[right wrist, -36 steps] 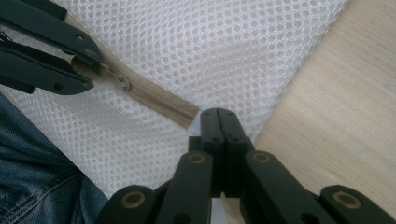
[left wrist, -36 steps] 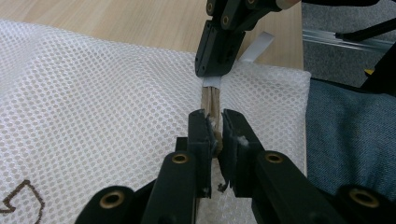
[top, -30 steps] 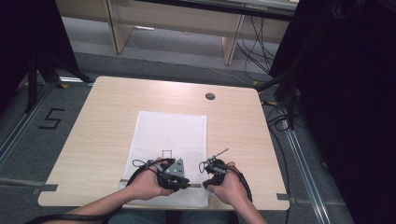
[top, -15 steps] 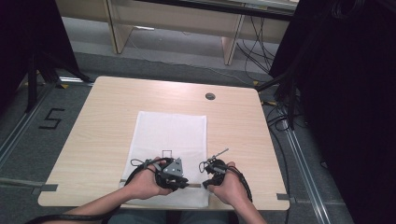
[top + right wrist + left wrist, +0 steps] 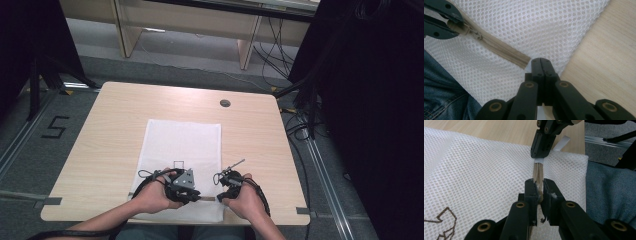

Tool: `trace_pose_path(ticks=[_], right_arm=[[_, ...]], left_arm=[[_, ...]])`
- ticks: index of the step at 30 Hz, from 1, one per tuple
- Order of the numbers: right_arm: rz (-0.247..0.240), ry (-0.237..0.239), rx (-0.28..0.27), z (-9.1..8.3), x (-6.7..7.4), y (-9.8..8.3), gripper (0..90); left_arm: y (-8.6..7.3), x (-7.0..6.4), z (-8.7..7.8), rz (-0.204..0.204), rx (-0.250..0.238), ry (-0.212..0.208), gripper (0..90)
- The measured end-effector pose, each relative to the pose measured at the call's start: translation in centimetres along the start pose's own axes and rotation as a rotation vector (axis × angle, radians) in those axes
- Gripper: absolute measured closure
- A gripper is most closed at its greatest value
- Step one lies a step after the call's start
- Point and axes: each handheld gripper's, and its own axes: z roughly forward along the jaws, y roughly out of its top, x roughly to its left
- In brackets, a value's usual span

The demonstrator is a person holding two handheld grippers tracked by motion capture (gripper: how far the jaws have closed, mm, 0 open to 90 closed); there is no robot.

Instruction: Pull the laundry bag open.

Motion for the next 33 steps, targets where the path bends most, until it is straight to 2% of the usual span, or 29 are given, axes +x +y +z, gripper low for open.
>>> trace_pose_path(ticks=[13, 23, 25, 27, 29, 31, 32, 33], right_arm=[[-0.003, 0.0, 0.003, -0.01, 0.0, 0.01, 90.0], [0.02, 0.005, -0.004, -0.01, 0.1, -0.03, 90.0], [0.0, -0.001, -0.009, 0.08, 0.01, -0.03, 90.0], [0.0, -0.001, -0.009, 0.08, 0.01, -0.04, 90.0], [0.021, 0.004, -0.002, -0.03, 0.12, -0.04, 90.0], [0.002, -0.001, -0.009, 0.06, 0.01, -0.03, 90.0], [0.021, 0.004, -0.002, -0.02, 0.13, -0.04, 90.0], [0.029, 0.008, -0.002, -0.01, 0.18, -0.05, 90.0]], left_arm=[[-0.18, 0.03, -0.43, -0.009, -0.007, 0.003, 81.8], [-0.3, 0.02, -0.51, -0.012, -0.008, 0.001, 81.8], [-0.3, 0.0, -0.51, -0.012, -0.009, 0.001, 81.8], [-0.29, 0.01, -0.53, -0.012, -0.008, 0.0, 81.8], [-0.28, 0.06, -0.52, -0.004, -0.008, -0.001, 81.8], [-0.32, 0.02, -0.54, -0.009, -0.004, 0.002, 81.8], [-0.31, 0.12, -0.62, -0.002, -0.002, 0.0, 81.8], [-0.35, 0.09, -0.64, -0.016, -0.007, -0.001, 81.8]])
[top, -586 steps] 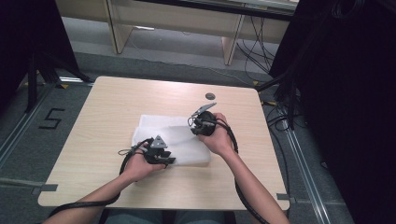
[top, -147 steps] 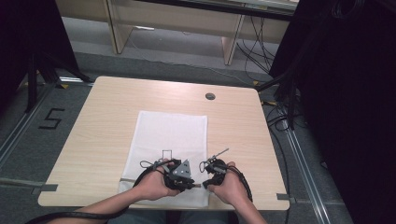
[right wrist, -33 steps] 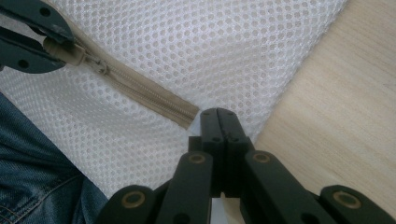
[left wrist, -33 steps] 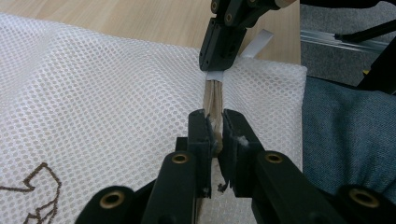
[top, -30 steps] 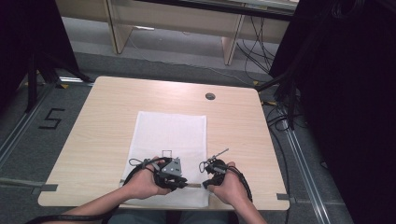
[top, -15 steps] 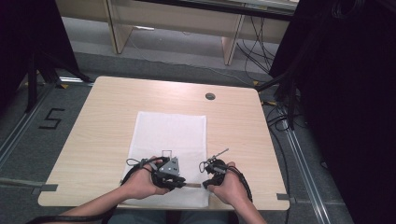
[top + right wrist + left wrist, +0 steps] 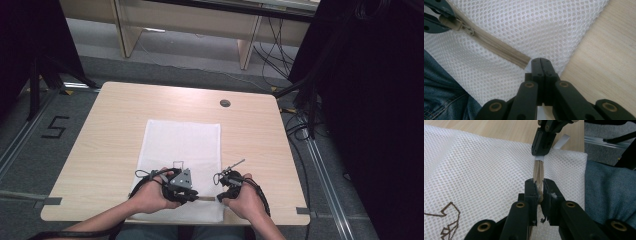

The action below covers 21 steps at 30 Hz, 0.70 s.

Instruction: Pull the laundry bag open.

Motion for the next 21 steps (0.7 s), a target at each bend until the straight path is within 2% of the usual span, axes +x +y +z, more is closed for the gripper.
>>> trace_pose_path(ticks=[3, 4, 5, 6, 7, 19, 21], right_arm=[[-0.027, -0.008, -0.006, 0.07, -0.16, 0.03, 90.0], [-0.025, -0.005, -0.007, 0.05, -0.16, 0.02, 90.0], [0.0, 0.0, 0.0, 0.0, 0.0, 0.0, 90.0], [0.004, 0.001, 0.001, 0.0, 0.02, 0.01, 90.0], [0.002, 0.0, 0.001, 0.0, 0.0, 0.01, 90.0], [0.0, 0.001, 0.0, 0.0, -0.01, 0.0, 90.0], [-0.012, -0.003, -0.001, -0.01, -0.08, 0.01, 90.0]], left_arm=[[-0.07, -0.02, -0.04, 0.009, 0.006, 0.003, 81.8], [-0.13, -0.01, -0.05, 0.0, -0.003, 0.0, 81.8], [-0.13, -0.01, -0.09, 0.002, 0.005, 0.003, 81.8], [-0.14, 0.01, -0.11, 0.008, 0.005, 0.004, 81.8], [-0.17, -0.01, -0.15, -0.002, -0.001, 0.004, 81.8], [-0.2, -0.01, -0.17, 0.001, 0.002, -0.001, 81.8], [-0.19, -0.05, -0.16, -0.002, 0.0, -0.002, 81.9]])
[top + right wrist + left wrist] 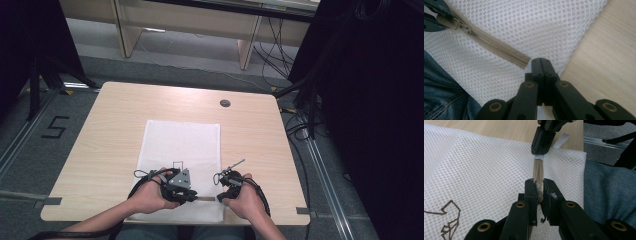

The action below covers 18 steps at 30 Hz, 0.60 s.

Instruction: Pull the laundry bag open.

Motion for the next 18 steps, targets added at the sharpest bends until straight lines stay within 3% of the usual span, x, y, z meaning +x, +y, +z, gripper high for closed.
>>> trace_pose_path(ticks=[1, 13, 14, 17, 18], right_arm=[[-0.017, -0.005, -0.006, 0.08, -0.1, 0.0, 90.0], [-0.016, -0.002, -0.006, 0.06, -0.11, 0.0, 90.0], [0.01, 0.004, 0.002, 0.0, 0.06, -0.01, 90.0], [0.01, 0.005, 0.001, 0.01, 0.06, 0.0, 90.0], [-0.004, -0.004, 0.001, 0.03, -0.01, 0.0, 90.0]], left_arm=[[0.01, 0.0, 0.0, 0.002, 0.001, -0.001, 81.8], [0.02, -0.01, -0.05, 0.01, 0.003, -0.001, 81.8], [0.03, -0.02, -0.05, 0.01, 0.003, -0.002, 81.8], [0.0, 0.01, -0.19, 0.007, 0.004, 0.001, 81.8], [-0.06, 0.11, -0.33, 0.025, 0.013, 0.005, 81.8]])
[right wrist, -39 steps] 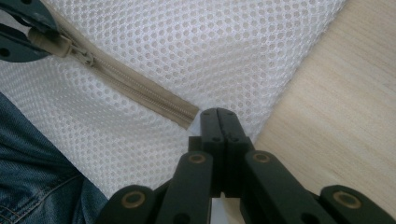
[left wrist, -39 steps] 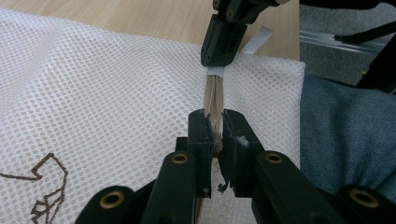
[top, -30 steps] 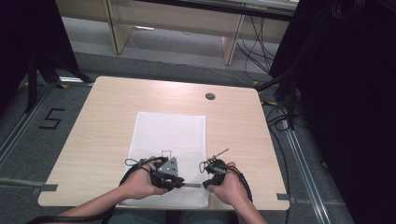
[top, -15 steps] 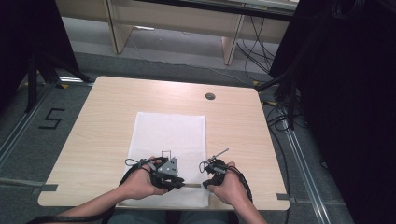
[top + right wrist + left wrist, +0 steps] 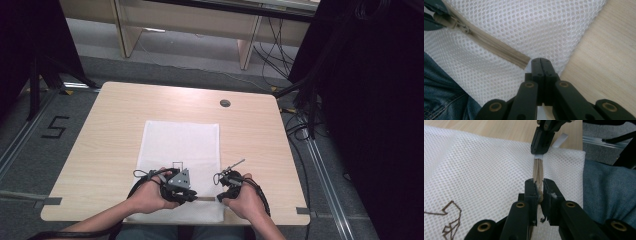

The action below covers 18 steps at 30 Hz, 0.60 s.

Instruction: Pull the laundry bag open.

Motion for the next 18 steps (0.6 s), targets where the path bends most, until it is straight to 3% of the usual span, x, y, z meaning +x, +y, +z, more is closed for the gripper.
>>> trace_pose_path(ticks=[1, 4, 13, 14, 18], right_arm=[[-0.017, 0.001, 0.003, -0.02, -0.12, 0.04, 90.0], [-0.003, 0.002, 0.008, -0.06, -0.02, 0.04, 90.0], [-0.018, -0.001, 0.003, -0.02, -0.1, 0.06, 90.0], [-0.018, 0.0, 0.003, -0.01, -0.1, 0.06, 90.0], [-0.018, 0.001, 0.002, -0.01, -0.12, 0.05, 90.0]], left_arm=[[-0.11, -0.08, 0.0, -0.016, -0.01, -0.004, 81.8], [-0.27, -0.07, -0.11, -0.026, -0.017, -0.004, 81.8], [-0.23, -0.04, -0.23, -0.004, -0.011, -0.003, 81.8], [-0.26, -0.08, -0.27, -0.02, -0.013, -0.003, 81.8], [-0.5, -0.04, -0.47, -0.017, -0.007, -0.002, 81.9]])
